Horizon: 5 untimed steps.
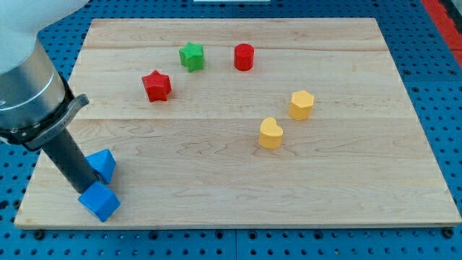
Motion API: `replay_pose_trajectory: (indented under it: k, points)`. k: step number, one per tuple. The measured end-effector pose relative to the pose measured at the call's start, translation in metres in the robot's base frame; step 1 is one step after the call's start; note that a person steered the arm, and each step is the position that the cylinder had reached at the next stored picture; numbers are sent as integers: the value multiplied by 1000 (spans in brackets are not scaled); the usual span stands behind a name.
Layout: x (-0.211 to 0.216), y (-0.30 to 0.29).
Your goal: Separate the blue blocks
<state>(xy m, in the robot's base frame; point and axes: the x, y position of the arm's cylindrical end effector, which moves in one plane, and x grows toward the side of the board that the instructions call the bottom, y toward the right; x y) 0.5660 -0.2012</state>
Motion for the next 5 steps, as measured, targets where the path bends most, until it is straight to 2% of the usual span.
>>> replay_pose_trajectory:
  k: [1, 2, 3, 4, 5]
  points:
    - [-39, 9]
    - [-61, 32]
    - [-61, 69]
    - [-59, 55]
    - [-60, -39]
